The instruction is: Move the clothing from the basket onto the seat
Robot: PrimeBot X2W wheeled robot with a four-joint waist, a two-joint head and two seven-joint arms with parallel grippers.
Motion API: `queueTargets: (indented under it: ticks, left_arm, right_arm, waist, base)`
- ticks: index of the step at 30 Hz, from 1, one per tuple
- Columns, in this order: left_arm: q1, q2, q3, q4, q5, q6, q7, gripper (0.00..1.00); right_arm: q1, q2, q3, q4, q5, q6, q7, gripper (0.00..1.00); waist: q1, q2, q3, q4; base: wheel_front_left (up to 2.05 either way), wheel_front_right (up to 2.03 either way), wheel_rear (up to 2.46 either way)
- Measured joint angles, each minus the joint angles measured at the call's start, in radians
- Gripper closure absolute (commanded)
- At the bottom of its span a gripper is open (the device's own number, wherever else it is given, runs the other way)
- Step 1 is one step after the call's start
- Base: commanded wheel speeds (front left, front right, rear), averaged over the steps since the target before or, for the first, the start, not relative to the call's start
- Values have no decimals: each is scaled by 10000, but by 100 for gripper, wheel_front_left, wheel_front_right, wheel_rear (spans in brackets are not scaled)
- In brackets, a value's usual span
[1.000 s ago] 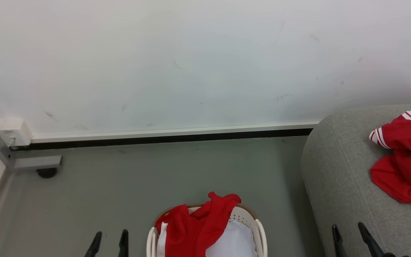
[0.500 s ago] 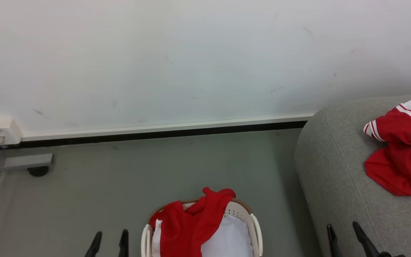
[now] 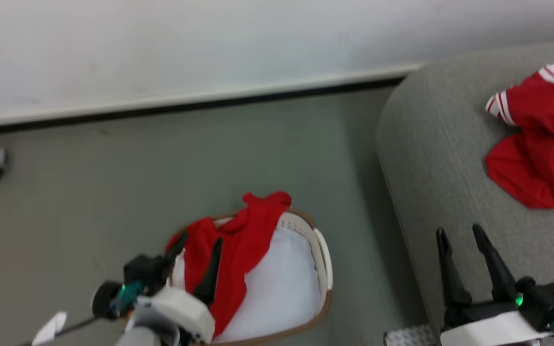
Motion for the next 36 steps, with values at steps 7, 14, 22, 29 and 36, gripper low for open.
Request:
queueTargets:
  ticks: [7,14,22,29,36]
  left_arm:
    - [-2267,669,-1072,1570,362,-15,1145,0]
    - [-4038,1127,-1484,3204,418,58,1708,0]
    - [-5489,1521,-1446,4824,596,305,1931,0]
    - [-6492,1779,-1490,5760,625,314,1747,0]
    - [-6980,1862,-1580,6485,639,385,1037,100]
  right_arm:
    - [-1036,-4,267,-602,552,0,2,0]
    - [-1628,-8,374,-1202,802,0,2,0]
    - [-1953,-10,537,-1620,989,0,0,0]
    - [-2025,-6,606,-1804,1018,0,2,0]
    - [-2012,-4,679,-1985,744,0,2,0]
  waist:
    - [2,0,1826,-661]
    - [3,0,3574,-1350]
    - [1,0,5185,-2010]
    - [1,0,6168,-2414]
    - [-1,0,6627,-2256]
  base:
    - [0,0,0]
    - [0,0,0]
    - [0,0,0]
    - [3,3,3]
    - [12,12,12]
